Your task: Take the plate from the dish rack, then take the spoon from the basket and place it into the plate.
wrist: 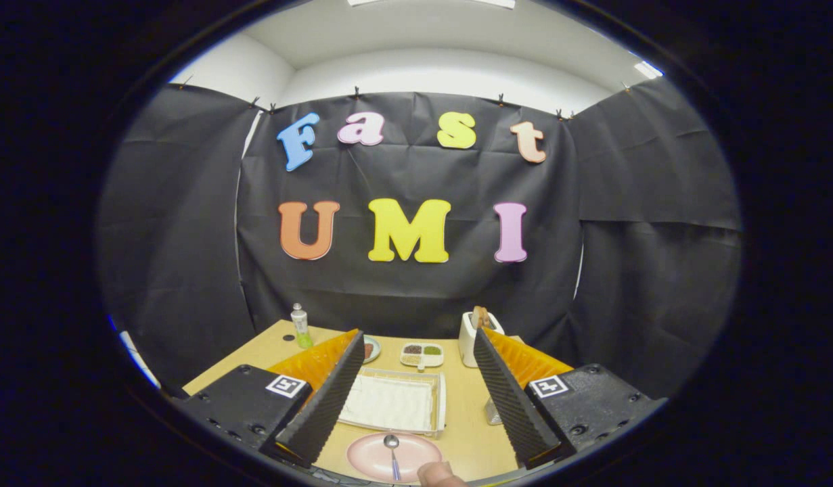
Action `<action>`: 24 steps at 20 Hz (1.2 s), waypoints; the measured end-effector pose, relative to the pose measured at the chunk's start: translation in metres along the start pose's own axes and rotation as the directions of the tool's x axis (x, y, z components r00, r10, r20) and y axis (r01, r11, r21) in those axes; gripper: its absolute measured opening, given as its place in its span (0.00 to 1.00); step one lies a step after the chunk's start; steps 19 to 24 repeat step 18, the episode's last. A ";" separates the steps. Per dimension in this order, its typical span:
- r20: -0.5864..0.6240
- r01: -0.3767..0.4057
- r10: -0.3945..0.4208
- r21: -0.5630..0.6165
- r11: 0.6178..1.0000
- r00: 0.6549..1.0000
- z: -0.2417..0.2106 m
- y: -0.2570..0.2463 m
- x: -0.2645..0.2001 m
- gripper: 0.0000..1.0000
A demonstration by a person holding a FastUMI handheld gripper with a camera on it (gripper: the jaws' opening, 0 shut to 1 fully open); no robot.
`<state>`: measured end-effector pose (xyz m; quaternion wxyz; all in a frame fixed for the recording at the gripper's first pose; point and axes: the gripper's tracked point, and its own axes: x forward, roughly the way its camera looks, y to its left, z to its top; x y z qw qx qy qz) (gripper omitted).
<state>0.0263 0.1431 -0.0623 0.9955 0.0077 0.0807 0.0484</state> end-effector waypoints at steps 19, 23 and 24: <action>0.056 0.019 -0.014 -0.081 0.997 0.998 0.007 -0.026 -0.008 1.00; 0.056 0.019 -0.014 -0.081 0.997 0.998 0.007 -0.026 -0.008 1.00; 0.056 0.019 -0.014 -0.081 0.997 0.998 0.007 -0.026 -0.008 1.00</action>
